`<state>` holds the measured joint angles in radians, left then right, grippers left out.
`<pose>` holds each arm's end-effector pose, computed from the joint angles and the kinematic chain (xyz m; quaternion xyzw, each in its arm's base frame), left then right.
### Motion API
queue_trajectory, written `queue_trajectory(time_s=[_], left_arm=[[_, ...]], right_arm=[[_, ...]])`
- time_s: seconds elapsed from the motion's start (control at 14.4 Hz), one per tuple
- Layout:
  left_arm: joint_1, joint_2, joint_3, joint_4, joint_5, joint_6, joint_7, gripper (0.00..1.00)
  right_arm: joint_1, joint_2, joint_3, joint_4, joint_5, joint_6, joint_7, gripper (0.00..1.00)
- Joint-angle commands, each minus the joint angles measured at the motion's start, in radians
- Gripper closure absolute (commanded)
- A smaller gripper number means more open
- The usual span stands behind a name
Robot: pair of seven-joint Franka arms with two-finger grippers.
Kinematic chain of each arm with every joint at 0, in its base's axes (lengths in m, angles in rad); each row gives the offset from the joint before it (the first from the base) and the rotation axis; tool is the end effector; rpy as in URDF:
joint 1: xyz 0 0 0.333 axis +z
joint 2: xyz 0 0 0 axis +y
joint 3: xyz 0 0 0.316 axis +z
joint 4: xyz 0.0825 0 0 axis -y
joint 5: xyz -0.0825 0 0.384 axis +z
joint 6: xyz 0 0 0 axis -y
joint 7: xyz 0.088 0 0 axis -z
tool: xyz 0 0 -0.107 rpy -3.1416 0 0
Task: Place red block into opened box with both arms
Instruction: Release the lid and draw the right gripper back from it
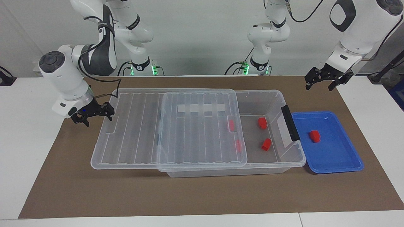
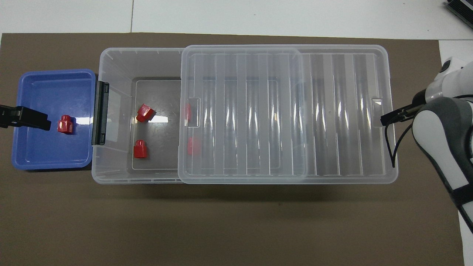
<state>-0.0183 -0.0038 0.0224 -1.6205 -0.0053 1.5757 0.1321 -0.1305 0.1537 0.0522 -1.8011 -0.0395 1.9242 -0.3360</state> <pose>0.5522 0.0017 0.6036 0.9977 -0.0639 -0.0203 0.0041 0.5994 -0.0512 0.4558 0.9906 0.1353 -0.0178 0.0110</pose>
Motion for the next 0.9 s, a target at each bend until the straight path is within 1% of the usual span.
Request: queue_trajectory(time_s=[0.0, 0.14, 0.28, 0.48, 0.83], left_arm=[[-0.002, -0.018, 0.001, -0.016, 0.018, 0.0, -0.012, 0.0], [-0.002, -0.018, 0.001, -0.016, 0.018, 0.0, -0.012, 0.0], [-0.002, -0.018, 0.001, -0.016, 0.018, 0.0, -0.012, 0.0], [-0.002, -0.018, 0.001, -0.016, 0.018, 0.0, -0.012, 0.0], [-0.002, -0.018, 0.001, -0.016, 0.018, 0.0, -0.012, 0.0]], right_arm=[[-0.023, -0.025, 0.008, -0.027, -0.014, 0.007, -0.032, 0.0], [-0.021, -0.029, 0.009, -0.02, -0.014, -0.001, -0.017, 0.0], [-0.012, -0.052, 0.009, -0.021, -0.014, -0.004, 0.014, 0.0], [0.006, -0.088, 0.012, -0.026, -0.011, -0.025, 0.138, 0.0], [0.089, -0.118, 0.012, -0.018, 0.0, -0.039, 0.383, 0.0]])
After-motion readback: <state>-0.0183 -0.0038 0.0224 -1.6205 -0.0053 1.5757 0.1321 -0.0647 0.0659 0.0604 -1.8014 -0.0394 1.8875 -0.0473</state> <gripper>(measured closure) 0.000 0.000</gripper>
